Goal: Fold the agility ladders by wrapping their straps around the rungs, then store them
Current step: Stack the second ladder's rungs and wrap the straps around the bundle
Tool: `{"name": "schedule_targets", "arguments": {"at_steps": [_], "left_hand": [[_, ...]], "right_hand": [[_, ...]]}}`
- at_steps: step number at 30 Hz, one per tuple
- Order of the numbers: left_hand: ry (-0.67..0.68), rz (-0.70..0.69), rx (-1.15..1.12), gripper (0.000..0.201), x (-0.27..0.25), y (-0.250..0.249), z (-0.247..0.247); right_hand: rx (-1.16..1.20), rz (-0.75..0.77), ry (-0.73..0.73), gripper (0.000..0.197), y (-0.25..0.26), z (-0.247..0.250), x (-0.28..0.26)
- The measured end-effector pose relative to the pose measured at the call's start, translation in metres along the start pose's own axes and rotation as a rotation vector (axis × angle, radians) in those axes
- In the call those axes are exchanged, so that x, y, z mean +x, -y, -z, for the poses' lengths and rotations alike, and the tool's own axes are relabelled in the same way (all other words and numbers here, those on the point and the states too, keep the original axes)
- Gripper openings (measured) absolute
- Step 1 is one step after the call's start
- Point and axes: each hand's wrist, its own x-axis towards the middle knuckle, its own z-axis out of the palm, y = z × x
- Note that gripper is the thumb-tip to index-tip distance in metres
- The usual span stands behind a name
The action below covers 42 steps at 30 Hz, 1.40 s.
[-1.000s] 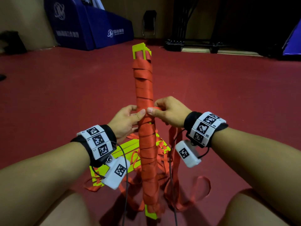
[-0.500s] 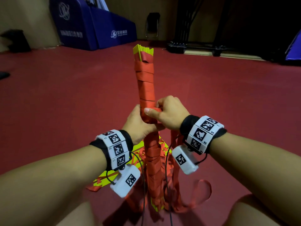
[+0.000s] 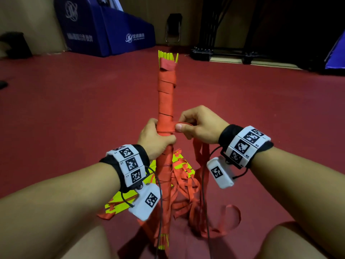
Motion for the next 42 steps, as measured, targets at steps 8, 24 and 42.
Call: {"name": "schedule_targets", "arguments": {"at_steps": [8,24,42], "left_hand": [[0.044,0.058,-0.249,0.037,0.006,0.002,0.001],[0.173,0.085,-0.371,0.036,0.005,-0.005,0.006],[0.147,0.112,-0.554,0.053,0.004,-0.008,0.013]], "right_hand": [[0.047,-0.035,0.058,0.027,-0.012,0.000,0.005],[-0.059,-0.149,0.102,0.031,-0.009,-0.005,0.005],[0.315,-0.190,0.031,0.027,-0.004,-0.014,0.008]]}}
